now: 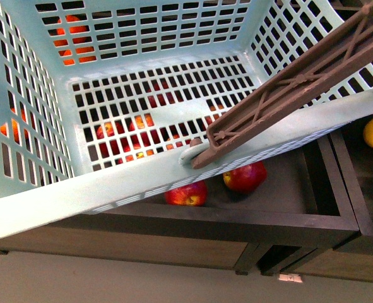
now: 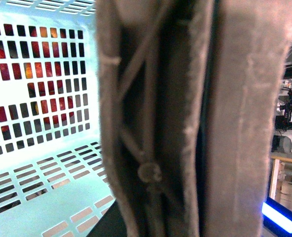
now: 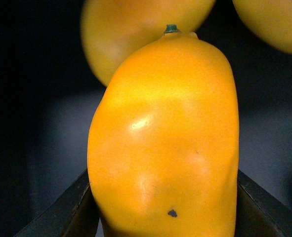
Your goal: Pick mango and avocado into basket
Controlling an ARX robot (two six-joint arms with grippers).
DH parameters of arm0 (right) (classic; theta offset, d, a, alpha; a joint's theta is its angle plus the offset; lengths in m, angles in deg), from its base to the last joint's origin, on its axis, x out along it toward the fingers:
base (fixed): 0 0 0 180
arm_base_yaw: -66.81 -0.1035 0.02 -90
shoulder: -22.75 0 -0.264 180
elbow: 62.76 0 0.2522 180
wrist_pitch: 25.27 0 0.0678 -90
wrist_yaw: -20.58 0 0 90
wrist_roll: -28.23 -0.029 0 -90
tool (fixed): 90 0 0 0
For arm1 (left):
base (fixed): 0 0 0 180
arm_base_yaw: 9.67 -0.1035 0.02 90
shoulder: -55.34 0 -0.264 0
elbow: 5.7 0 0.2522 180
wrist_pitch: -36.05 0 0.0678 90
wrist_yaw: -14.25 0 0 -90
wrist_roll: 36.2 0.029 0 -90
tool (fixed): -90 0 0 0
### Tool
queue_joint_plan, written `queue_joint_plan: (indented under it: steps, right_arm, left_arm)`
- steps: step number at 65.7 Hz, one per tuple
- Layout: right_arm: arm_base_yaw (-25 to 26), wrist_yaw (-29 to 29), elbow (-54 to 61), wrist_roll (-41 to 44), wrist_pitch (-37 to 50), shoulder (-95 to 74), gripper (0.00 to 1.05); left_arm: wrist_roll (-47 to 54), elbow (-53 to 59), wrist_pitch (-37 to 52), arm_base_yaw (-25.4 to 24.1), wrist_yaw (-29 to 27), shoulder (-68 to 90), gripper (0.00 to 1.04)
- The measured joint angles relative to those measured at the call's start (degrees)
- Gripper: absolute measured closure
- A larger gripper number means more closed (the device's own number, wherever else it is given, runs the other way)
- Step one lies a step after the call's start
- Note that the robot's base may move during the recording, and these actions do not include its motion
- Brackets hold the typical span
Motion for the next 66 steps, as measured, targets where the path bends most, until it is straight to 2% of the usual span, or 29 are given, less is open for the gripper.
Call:
queue_joint_plan:
  steps: [15,22,32,43,66]
  right_arm:
    - [0.1,11.7,20.0,-3.5,12.9,22.8,0.46]
    - [0.1,17.0,27.8,-6.3,15.4,35.2,0.46]
    - [-0.5,23.1,33.3,-12.7,17.6,49.7,0.46]
    - [-4.6,23.9,35.1,-16.2,16.7,60.0,0.46]
    - [-21.4,18.2,39.1,-17.7,15.0,66.0,0.46]
  left_arm:
    - [0.0,0.0,0.0,0.0,0.0,0.0,0.91]
    - [0.0,0.0,0.0,0.0,0.0,0.0,0.91]
    - [0.0,0.0,0.0,0.0,0.0,0.0,0.91]
    - [0.0,0.0,0.0,0.0,0.0,0.0,0.91]
    - [0.0,0.0,0.0,0.0,-0.2,0.0,0.91]
